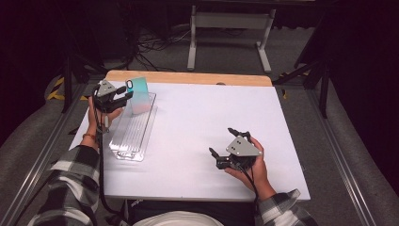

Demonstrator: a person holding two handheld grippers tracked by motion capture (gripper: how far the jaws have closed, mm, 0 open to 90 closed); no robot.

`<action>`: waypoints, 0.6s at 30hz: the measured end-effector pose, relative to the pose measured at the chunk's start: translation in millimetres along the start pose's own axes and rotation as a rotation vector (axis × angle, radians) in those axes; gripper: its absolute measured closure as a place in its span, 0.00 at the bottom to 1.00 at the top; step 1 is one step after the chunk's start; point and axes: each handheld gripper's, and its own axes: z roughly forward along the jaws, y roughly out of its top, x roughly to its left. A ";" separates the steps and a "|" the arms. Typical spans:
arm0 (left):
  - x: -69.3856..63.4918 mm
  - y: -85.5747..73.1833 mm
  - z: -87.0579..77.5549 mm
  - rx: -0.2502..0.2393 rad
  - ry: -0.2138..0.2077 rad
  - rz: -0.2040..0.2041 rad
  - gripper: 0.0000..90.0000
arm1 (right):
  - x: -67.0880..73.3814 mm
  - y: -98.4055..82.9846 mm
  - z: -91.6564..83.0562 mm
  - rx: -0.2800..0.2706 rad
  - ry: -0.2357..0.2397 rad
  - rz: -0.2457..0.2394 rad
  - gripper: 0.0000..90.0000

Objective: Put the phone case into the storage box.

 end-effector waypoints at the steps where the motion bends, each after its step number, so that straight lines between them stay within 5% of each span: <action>1: -0.5 0.1 -0.1 -0.005 0.005 -0.009 0.64 | -0.3 -0.1 0.1 -0.001 0.000 0.000 0.11; 18: -0.4 4.6 -9.8 -0.045 0.027 -0.030 0.52 | -0.5 0.2 0.0 -0.002 -0.002 -0.003 0.11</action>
